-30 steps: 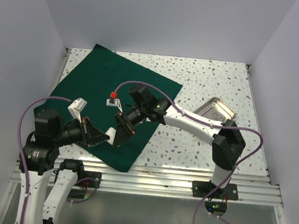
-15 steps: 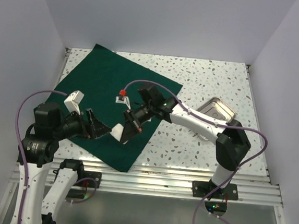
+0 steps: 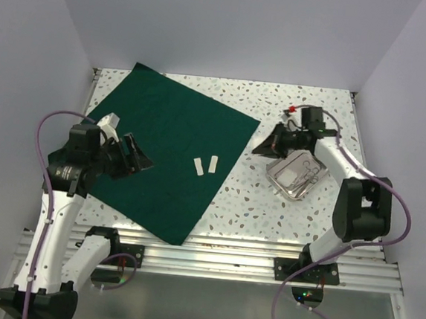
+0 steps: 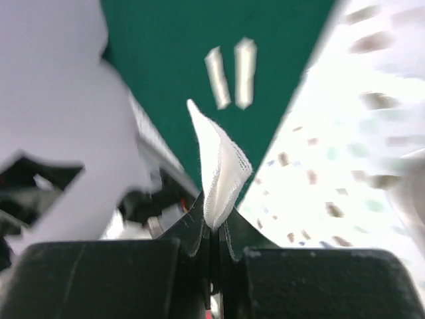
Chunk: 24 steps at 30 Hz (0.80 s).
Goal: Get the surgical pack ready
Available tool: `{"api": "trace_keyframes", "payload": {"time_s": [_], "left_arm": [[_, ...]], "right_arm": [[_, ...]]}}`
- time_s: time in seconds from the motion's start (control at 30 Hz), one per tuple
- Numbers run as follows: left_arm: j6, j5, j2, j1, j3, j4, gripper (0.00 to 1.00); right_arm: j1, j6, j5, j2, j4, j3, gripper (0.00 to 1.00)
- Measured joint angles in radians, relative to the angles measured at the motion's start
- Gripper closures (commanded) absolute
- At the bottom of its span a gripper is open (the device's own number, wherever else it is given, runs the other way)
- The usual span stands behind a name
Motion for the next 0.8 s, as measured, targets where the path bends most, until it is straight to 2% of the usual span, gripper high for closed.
{"api": "trace_keyframes", "payload": {"time_s": [0.1,0.3,0.5,0.8], "left_arm": [[-0.008,-0.013,0.051,0.0,-0.021,0.033,0.31],[-0.007,-0.01,0.18,0.0,-0.027,0.113,0.32],[0.001,0.007,0.266,0.0,-0.028,0.181,0.34],[0.006,0.034,0.34,-0.015,-0.026,0.22,0.34]], "right_arm": [[-0.19,0.042,0.071,-0.008,0.003,-0.028,1.0],[-0.381,0.059,0.143,0.021,0.007,-0.045,1.0],[-0.423,0.06,0.17,0.077,0.01,-0.06,1.0],[-0.421,0.105,0.171,0.076,0.052,-0.193,0.99]]}}
